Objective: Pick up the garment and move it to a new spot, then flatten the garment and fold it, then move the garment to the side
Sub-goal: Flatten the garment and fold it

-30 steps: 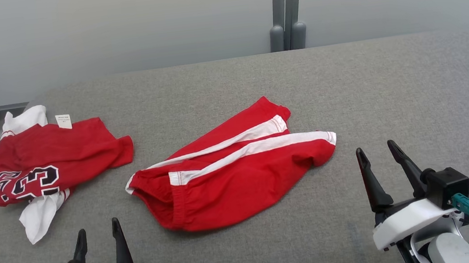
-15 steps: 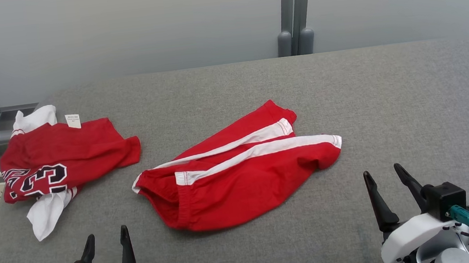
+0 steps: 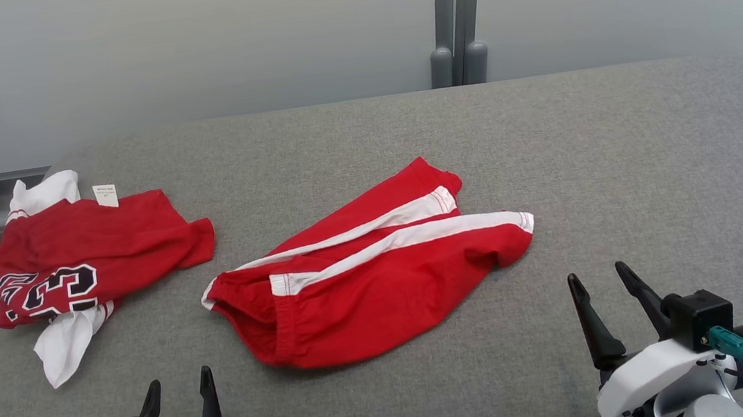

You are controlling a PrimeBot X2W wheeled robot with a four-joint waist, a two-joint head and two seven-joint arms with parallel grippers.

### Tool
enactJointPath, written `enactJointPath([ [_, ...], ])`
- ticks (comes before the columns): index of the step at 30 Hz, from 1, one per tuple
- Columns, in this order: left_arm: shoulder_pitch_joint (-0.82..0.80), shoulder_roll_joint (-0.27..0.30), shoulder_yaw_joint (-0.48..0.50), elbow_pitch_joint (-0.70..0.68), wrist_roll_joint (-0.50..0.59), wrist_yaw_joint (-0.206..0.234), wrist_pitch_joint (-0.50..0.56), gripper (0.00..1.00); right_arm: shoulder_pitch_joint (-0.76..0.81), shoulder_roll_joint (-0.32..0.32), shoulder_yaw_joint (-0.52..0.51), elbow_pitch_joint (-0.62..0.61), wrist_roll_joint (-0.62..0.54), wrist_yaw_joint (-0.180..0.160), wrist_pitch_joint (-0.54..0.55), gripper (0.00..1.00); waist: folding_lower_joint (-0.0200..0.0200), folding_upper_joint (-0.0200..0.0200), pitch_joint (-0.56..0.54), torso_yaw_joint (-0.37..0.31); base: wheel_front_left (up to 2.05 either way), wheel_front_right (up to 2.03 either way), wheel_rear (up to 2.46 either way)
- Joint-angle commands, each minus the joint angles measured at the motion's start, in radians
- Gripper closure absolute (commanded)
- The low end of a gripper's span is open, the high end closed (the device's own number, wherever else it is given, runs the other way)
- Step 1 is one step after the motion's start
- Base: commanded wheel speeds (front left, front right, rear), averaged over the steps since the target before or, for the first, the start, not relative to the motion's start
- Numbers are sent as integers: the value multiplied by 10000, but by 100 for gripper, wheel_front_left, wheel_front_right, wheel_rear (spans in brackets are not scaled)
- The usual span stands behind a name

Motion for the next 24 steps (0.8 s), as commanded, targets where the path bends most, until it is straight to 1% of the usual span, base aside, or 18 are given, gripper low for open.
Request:
enactJointPath([
  [1,-155,-4,-13,47,-70,-43,20,0,-19,-22,-9,-13,54,-7,-72,0,0,-1,8,-1,0,0,0],
  [8,-384,-105,-89,75,-201,-133,5,0,-104,-22,40,-10,31,-7,-65,0,0,-1,96,1,0,0,0],
  [12,-667,-195,-241,23,-216,-195,173,0,-213,-21,48,-23,46,-7,185,0,0,-1,157,22,0,0,0],
  [14,-872,-268,-343,5,-284,-231,422,0,-322,-23,71,2,45,-7,468,0,0,-1,223,33,0,0,0],
  [17,-1272,-354,-493,-14,-339,-222,972,0,-651,-23,128,2,-94,-7,1072,0,0,-1,369,7,0,0,0],
  [19,-1690,-400,-599,-56,-368,-196,1498,0,-1037,-36,-41,44,-226,-7,1639,0,0,-1,553,-18,0,0,0],
  [22,-2328,-516,-719,-55,-499,-26,2439,0,-1692,-61,2,102,-471,-7,2644,0,0,-1,874,-32,0,0,0],
  [24,-2820,-665,-812,-86,-590,118,3159,0,-2174,-282,129,211,-562,-8,3439,0,0,-1,1115,-12,0,0,0],
])
